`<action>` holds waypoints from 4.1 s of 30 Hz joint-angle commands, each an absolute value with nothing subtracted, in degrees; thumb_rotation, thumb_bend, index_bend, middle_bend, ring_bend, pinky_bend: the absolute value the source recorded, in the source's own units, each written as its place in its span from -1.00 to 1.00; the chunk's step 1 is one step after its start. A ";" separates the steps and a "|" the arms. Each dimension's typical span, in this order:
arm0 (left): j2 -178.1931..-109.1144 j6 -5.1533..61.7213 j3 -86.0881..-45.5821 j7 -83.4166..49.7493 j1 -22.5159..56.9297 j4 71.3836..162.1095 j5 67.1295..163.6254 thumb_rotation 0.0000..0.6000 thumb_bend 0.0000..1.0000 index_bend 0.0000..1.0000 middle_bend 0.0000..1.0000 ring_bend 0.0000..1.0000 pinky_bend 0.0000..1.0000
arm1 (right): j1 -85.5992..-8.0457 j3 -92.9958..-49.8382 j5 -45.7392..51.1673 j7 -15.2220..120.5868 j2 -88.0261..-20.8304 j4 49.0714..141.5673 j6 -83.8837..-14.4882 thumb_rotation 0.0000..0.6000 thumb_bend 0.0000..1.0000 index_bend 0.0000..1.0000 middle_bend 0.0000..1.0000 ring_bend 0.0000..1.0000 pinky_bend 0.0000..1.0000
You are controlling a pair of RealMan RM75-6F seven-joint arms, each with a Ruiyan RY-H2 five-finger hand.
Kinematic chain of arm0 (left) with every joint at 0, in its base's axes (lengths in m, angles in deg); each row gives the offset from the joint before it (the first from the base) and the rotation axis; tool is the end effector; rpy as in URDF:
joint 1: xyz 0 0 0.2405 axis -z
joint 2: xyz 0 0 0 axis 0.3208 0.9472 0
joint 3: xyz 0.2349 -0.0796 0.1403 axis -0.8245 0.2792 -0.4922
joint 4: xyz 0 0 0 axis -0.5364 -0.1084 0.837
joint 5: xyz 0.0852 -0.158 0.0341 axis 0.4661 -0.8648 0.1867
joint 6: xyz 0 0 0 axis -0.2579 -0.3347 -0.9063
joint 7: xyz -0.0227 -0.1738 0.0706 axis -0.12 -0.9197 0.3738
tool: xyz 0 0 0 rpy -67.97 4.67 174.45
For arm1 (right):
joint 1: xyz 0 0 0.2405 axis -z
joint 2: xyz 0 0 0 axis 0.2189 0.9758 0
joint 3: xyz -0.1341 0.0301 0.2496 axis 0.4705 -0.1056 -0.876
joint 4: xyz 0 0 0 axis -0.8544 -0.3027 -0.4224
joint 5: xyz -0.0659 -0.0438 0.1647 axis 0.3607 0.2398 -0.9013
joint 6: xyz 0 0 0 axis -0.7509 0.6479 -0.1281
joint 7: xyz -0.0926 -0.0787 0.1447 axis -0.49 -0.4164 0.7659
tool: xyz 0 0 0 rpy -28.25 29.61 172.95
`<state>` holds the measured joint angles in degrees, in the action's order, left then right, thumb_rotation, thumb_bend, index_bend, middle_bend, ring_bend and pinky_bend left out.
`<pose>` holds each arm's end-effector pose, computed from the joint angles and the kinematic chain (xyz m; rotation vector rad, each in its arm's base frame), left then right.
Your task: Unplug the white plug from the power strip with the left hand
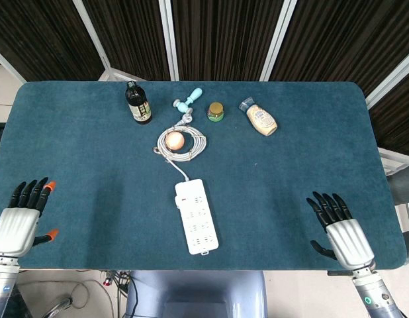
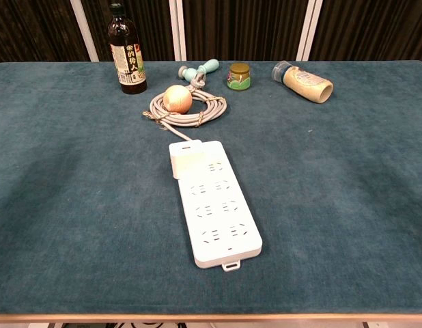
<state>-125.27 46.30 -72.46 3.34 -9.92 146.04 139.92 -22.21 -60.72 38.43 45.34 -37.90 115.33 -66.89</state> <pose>-0.2842 0.2386 0.1675 -1.5418 -0.7627 -0.7821 -0.2695 -0.2313 0.1441 1.6976 -0.7984 0.9920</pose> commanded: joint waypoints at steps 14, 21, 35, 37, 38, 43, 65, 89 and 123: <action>-127.56 34.09 -68.53 13.76 -0.16 156.88 136.19 1.00 -1.00 -0.94 -0.95 -1.00 -1.00 | -31.31 -58.01 48.43 33.78 -45.64 118.07 -52.92 1.00 0.20 -1.00 -1.00 -1.00 -0.89; -130.75 27.47 -65.29 19.54 6.32 159.78 130.83 1.00 -1.00 -0.90 -0.94 -1.00 -1.00 | -33.32 -57.68 47.31 29.49 -51.43 117.71 -47.15 1.00 0.26 -1.00 -1.00 -1.00 -0.88; -138.15 20.54 -61.54 27.07 16.35 158.30 119.03 1.00 -1.00 -0.89 -0.92 -1.00 -1.00 | -36.74 -60.31 41.80 25.58 -60.61 114.92 -40.08 1.00 0.42 -1.00 -1.00 -1.00 -0.87; -138.77 20.17 -61.41 27.42 17.07 157.88 118.20 1.00 -1.00 -0.89 -0.92 -1.00 -1.00 | -36.99 -60.51 41.22 25.24 -61.39 114.29 -39.50 1.00 0.42 -1.00 -1.00 -1.00 -0.87; -139.45 19.65 -61.33 27.69 17.86 157.36 117.40 1.00 -1.00 -0.89 -0.92 -1.00 -1.00 | -37.27 -60.72 40.67 24.95 -62.19 113.66 -38.94 1.00 0.42 -1.00 -1.00 -1.00 -0.87; -141.85 18.53 -61.20 28.62 20.72 155.07 114.61 1.00 -1.00 -0.87 -0.90 -1.00 -1.00 | -38.46 -61.73 38.89 23.82 -65.34 112.05 -37.65 1.00 0.42 -1.00 -1.00 -1.00 -0.87; -147.19 14.79 -62.41 28.29 29.62 147.96 108.41 1.00 -1.00 -0.70 -0.71 -0.98 -0.98 | -40.10 -60.92 33.93 21.03 -70.18 108.63 -36.46 1.00 0.42 -1.00 -1.00 -1.00 -0.86; -147.02 9.18 -64.76 30.14 38.52 141.56 103.48 1.00 -0.99 -0.49 -0.49 -0.93 -0.93 | -40.44 -59.25 32.18 20.61 -69.72 108.86 -38.00 1.00 0.42 -0.99 -1.00 -0.99 -0.86; -148.74 10.46 -68.99 24.31 41.03 137.57 105.17 1.00 -0.62 -0.29 -0.19 -0.85 -0.89 | -40.48 -57.44 30.55 20.88 -69.52 108.71 -39.89 1.00 0.42 -0.97 -0.99 -0.99 -0.86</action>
